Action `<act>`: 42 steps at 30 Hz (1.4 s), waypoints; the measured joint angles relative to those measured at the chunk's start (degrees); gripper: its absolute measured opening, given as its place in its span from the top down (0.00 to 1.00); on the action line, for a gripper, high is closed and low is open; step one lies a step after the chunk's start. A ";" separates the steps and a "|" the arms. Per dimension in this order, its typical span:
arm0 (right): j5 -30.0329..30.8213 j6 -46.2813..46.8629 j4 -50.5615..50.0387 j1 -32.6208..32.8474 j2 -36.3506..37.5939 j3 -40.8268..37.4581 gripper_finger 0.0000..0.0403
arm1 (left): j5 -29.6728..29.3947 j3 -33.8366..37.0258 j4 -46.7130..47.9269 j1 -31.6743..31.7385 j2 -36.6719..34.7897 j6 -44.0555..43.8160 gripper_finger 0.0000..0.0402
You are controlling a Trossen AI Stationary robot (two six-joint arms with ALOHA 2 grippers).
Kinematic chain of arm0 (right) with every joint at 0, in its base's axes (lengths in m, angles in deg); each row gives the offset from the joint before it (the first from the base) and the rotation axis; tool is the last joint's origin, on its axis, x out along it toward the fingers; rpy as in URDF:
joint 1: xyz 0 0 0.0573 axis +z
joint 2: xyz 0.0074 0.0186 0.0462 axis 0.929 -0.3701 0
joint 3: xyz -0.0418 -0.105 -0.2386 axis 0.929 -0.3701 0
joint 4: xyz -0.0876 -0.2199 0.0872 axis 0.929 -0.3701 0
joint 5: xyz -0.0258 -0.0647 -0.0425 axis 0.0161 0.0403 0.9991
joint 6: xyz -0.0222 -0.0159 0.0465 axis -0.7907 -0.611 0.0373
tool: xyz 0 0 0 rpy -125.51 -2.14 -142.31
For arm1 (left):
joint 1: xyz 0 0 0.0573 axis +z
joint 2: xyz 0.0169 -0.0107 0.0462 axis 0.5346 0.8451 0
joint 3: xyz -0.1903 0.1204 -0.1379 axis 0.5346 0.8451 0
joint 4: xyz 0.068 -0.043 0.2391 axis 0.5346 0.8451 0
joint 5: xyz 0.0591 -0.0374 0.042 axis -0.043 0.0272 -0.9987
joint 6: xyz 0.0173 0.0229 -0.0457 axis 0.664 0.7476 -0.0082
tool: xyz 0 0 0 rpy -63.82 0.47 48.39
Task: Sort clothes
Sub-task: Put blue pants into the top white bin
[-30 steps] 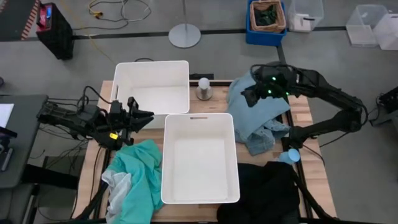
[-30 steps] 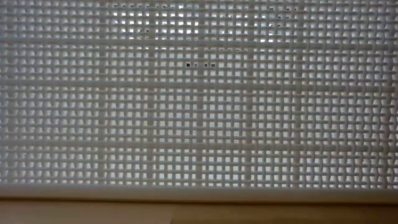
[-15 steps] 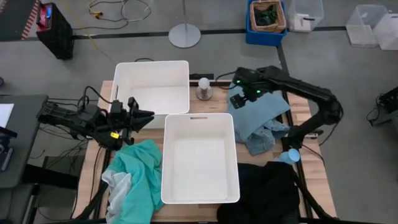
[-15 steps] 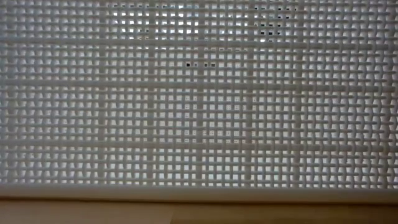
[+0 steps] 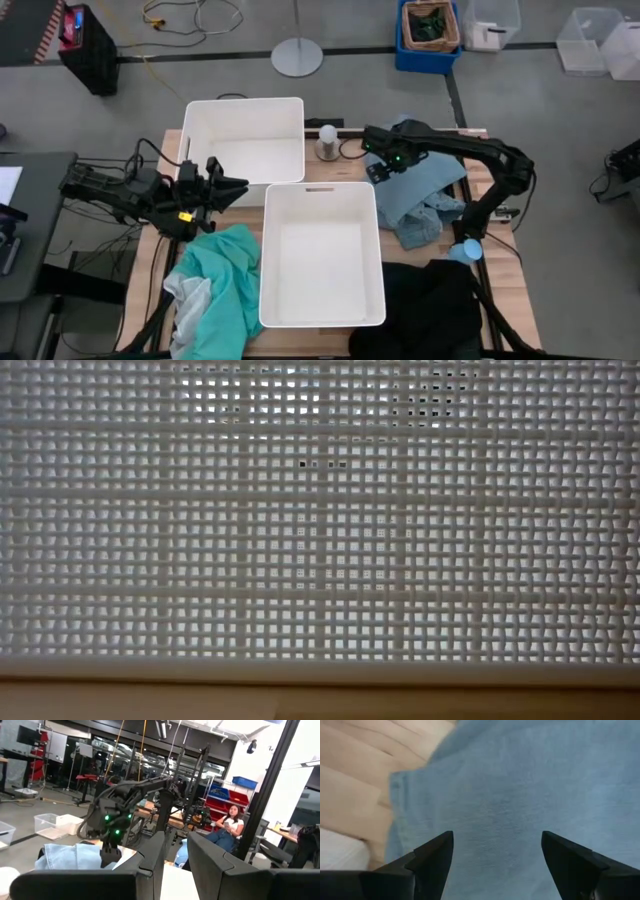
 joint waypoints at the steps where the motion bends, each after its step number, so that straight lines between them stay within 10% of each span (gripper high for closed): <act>1: 0.00 0.14 0.77 0.00 0.00 -1.04 0.20 | 0.01 0.00 0.27 0.00 -0.01 0.00 0.80; 14: 0.01 1.82 12.19 0.02 0.09 -12.42 0.32 | 0.05 0.00 2.46 0.00 -0.01 -0.14 0.80; 26: 0.29 2.90 17.95 1.01 -0.91 -18.81 0.96 | 0.05 0.00 3.60 0.00 -0.01 -0.24 0.80; 42: -0.82 4.67 17.49 2.03 11.22 -19.01 0.64 | 0.05 0.02 4.01 0.00 0.00 -1.51 0.80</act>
